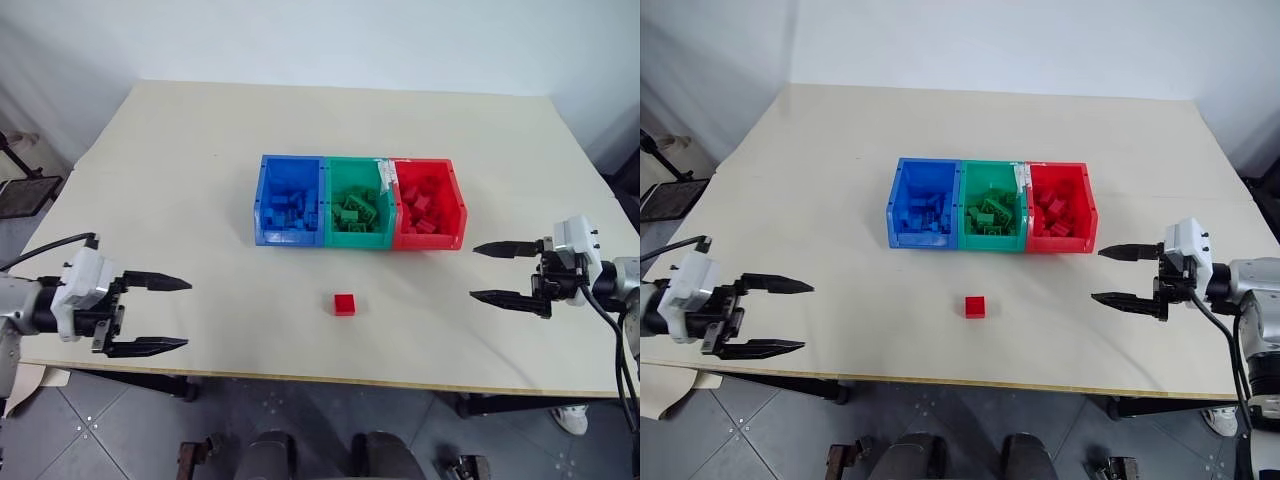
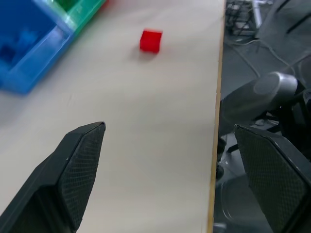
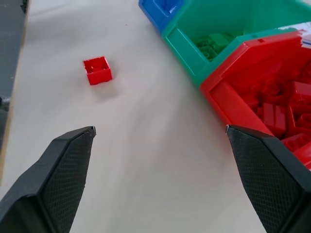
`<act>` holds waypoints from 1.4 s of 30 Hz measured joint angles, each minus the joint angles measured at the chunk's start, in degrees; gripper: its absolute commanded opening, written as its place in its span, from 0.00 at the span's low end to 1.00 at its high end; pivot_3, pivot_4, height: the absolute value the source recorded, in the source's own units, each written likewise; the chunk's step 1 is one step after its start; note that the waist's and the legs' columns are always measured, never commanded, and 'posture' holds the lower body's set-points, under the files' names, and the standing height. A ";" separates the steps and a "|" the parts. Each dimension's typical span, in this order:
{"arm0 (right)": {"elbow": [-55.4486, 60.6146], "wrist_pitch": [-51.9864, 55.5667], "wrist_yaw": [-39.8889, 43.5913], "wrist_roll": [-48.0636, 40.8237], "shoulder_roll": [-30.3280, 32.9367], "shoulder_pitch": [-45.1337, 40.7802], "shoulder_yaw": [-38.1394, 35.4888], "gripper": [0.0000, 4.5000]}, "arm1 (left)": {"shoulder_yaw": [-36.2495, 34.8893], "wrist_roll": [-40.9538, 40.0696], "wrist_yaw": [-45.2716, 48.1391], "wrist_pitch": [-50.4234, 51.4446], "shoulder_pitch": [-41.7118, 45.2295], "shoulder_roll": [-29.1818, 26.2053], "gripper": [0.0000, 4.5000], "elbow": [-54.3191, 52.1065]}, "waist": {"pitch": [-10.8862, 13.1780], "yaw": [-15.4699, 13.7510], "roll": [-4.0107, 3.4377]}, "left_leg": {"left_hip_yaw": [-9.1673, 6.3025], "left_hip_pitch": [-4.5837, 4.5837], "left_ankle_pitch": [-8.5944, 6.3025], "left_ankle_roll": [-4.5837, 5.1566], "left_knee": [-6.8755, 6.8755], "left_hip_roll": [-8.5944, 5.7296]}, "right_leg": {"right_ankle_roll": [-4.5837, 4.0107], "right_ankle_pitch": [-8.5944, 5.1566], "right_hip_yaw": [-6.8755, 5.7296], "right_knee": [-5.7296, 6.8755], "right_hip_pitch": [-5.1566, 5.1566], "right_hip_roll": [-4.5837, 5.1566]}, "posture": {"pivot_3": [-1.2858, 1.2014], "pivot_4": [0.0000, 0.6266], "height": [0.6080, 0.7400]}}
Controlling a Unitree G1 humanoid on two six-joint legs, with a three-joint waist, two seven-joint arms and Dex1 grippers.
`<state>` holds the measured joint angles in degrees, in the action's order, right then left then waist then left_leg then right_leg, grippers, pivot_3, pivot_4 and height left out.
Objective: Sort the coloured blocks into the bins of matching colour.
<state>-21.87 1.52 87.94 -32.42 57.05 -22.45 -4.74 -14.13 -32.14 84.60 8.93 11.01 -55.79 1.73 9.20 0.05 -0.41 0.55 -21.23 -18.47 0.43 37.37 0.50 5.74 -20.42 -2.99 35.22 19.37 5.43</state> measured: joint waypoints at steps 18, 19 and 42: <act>4.14 -6.19 0.46 -3.05 2.85 6.95 3.60 1.00 | 30.69 23.21 -25.24 2.10 22.35 28.59 1.00 0.39 | 0.03 -1.02 0.14 | 0.29 -0.08 -0.07 0.14 0.49 0.02 | 0.40 0.18 -0.12 -0.16 -0.17 -0.16 | 0.52 0.24 1.00; 4.67 -6.03 0.41 -2.90 2.80 7.67 3.01 1.00 | 32.05 25.24 -26.39 0.77 23.14 29.89 1.00 2.32 | 0.03 -1.19 0.14 | 0.31 -0.08 -0.07 0.14 0.51 0.02 | 0.43 0.18 -0.14 -0.19 -0.18 -0.17 | 0.52 0.24 1.00; 11.59 -1.83 -0.58 -0.71 1.24 12.42 -3.82 1.00 | 34.36 33.78 -31.95 -6.30 27.26 38.68 0.35 16.58 | 0.04 -1.74 0.16 | 0.22 -0.09 -0.08 0.15 0.67 -0.02 | 0.62 0.25 -0.36 -0.33 -0.38 -0.11 | 0.52 0.24 1.00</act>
<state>-10.28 -0.32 87.35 -33.13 58.29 -10.02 -8.55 20.24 1.65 52.65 2.63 38.26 -17.11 18.31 9.24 -1.68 -0.25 0.78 -21.32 -18.55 0.58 38.04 0.48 6.36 -20.17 -3.35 34.89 18.98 5.32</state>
